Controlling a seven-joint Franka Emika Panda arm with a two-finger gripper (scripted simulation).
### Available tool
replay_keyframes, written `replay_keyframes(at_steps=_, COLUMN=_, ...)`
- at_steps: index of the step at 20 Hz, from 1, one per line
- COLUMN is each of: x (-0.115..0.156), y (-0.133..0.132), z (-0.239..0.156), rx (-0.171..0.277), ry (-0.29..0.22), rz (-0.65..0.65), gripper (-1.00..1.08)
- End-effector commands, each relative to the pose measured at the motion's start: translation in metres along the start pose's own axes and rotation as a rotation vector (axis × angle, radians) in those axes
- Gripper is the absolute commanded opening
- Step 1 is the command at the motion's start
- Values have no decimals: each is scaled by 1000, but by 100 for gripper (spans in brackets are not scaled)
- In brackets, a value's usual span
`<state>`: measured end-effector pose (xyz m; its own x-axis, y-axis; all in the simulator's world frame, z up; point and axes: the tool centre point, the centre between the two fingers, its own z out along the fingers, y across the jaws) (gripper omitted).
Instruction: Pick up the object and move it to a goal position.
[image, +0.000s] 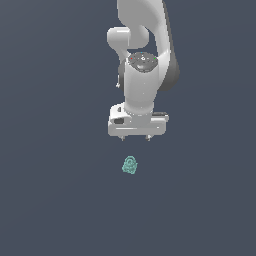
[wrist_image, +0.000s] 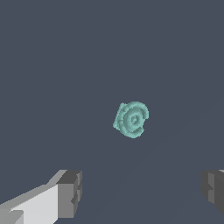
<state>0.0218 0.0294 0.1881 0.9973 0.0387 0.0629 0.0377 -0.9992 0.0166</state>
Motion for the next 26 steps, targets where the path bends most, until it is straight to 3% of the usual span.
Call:
replay_keyframes(at_steps=1, x=1, y=1, z=3, rx=0, ry=-2, rz=10, gripper=100)
replay_keyframes(at_steps=18, x=30, y=17, z=81, rx=8, ry=-54, rz=289, gripper=100)
replay_keyframes(at_steps=26, x=35, y=21, z=100, rx=5, ry=-65, rz=352, gripper=100)
